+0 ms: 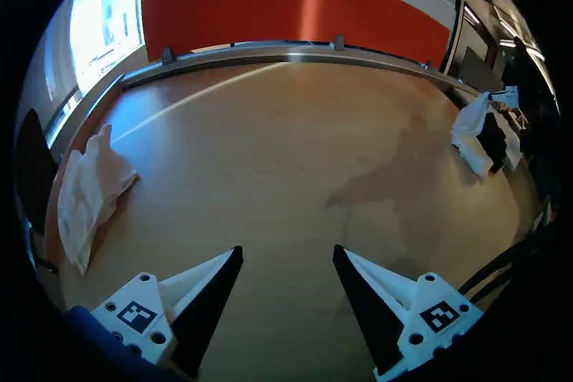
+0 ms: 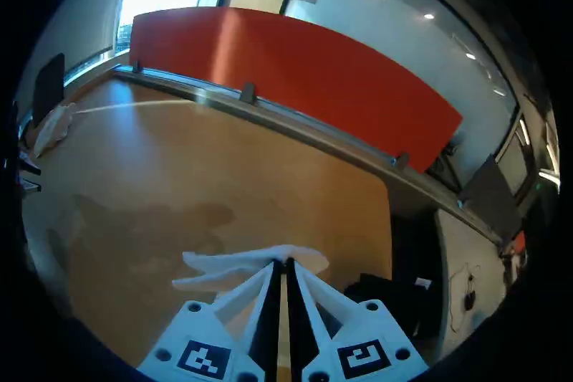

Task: Fold towel

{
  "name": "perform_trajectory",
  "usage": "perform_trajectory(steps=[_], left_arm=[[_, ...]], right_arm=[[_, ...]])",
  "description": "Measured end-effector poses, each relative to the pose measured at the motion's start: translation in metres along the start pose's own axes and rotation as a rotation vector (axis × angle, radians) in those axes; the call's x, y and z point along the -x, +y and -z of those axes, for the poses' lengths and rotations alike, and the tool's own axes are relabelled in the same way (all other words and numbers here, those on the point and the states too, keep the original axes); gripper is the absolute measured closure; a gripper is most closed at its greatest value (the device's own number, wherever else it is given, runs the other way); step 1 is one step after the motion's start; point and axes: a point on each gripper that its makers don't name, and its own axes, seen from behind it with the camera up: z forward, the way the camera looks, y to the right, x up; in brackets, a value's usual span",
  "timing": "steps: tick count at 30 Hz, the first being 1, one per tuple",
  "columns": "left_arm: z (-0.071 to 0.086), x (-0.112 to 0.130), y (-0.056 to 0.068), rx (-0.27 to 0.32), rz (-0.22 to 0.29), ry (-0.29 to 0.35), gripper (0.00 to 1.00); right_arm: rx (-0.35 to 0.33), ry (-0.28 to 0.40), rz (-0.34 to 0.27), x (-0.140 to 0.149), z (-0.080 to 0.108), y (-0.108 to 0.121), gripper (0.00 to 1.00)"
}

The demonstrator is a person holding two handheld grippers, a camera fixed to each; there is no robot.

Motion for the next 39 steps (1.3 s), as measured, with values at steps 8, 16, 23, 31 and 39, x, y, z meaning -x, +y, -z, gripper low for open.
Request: perform_trajectory(steps=[8, 16, 23, 31, 39], left_arm=[[0.001, 0.003, 0.002, 0.003, -0.006, -0.003, 0.06], [0.002, 0.005, 0.003, 0.002, -0.013, -0.005, 0.07], [0.004, 0.007, 0.003, -0.002, -0.012, -0.005, 0.07], [0.006, 0.01, 0.001, -0.007, -0.015, -0.007, 0.06], [0.007, 0.012, 0.001, -0.01, -0.018, -0.008, 0.07]], right_arm=[[0.024, -0.064, -0.032, 0.045, 0.009, 0.01, 0.95], [0.038, -0.105, -0.069, 0.072, 0.011, 0.011, 0.95], [0.061, -0.172, -0.09, 0.102, 0.01, 0.013, 0.95], [0.092, -0.245, -0.138, 0.136, 0.009, 0.019, 0.95], [0.113, -0.304, -0.183, 0.167, 0.008, 0.02, 0.95]])
